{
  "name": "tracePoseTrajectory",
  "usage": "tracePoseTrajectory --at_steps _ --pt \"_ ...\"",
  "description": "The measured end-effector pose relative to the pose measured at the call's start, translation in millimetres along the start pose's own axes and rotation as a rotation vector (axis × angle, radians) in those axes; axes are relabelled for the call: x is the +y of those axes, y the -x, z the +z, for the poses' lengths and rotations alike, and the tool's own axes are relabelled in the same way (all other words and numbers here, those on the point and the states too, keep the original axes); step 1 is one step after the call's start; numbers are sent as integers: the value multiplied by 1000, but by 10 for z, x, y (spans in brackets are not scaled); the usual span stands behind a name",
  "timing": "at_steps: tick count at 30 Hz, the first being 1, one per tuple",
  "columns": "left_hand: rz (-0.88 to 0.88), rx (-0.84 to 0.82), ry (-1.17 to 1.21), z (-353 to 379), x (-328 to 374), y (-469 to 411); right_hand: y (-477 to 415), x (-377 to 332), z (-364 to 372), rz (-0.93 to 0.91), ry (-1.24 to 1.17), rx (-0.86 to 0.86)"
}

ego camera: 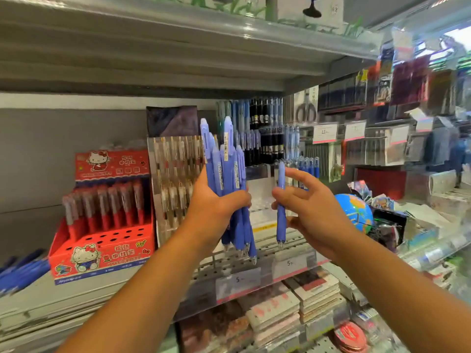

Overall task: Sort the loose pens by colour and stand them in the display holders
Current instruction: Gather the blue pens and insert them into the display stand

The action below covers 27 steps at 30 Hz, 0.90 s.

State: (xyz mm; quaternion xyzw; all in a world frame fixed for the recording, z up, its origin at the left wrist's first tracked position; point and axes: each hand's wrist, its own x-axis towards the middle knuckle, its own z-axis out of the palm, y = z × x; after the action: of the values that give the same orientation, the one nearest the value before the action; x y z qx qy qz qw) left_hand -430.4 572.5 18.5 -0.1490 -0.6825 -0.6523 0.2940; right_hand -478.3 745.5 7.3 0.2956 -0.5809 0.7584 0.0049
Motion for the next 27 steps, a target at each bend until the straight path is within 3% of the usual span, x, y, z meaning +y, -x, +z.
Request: tracePoseTrajectory --at_steps 7,18,27 --pt "59 50 -74 37 -328 -424 -558 256 -183 -86 47 -17" --pt "113 316 -152 -45 -599 -683 -1508 547 -190 -289 163 2" --pt "96 498 -235 176 -814 -610 -2039 873 -59 -353 398 -143"
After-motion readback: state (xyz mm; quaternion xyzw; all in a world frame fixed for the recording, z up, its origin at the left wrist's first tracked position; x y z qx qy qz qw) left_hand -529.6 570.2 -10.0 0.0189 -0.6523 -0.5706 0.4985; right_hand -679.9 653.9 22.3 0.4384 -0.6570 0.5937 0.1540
